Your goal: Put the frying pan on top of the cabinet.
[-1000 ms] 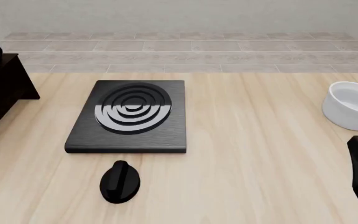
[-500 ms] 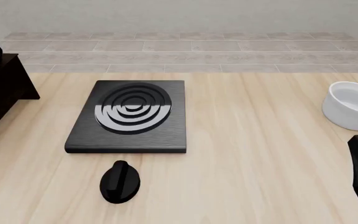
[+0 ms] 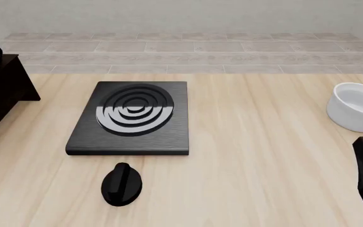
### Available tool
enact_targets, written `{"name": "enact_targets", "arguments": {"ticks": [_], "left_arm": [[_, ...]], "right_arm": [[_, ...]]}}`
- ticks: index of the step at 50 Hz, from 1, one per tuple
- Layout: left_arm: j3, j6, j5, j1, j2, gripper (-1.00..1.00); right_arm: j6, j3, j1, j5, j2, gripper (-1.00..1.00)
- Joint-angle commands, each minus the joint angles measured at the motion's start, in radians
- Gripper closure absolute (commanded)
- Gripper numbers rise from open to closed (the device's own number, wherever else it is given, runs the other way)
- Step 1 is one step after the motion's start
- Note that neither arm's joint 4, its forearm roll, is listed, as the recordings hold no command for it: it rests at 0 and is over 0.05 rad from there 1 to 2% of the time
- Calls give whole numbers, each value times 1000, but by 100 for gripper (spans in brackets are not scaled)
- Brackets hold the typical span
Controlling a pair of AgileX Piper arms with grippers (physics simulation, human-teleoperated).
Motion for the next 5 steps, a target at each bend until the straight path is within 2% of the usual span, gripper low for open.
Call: {"name": "enact_targets", "arguments": {"ticks": [1, 5], "left_arm": [[39, -7, 87, -18, -123, -100], [43, -4, 131, -25, -175, -100]], "right_arm": [[-3, 2, 2, -5, 0, -100], [-2, 2, 1, -7, 0, -100]]}}
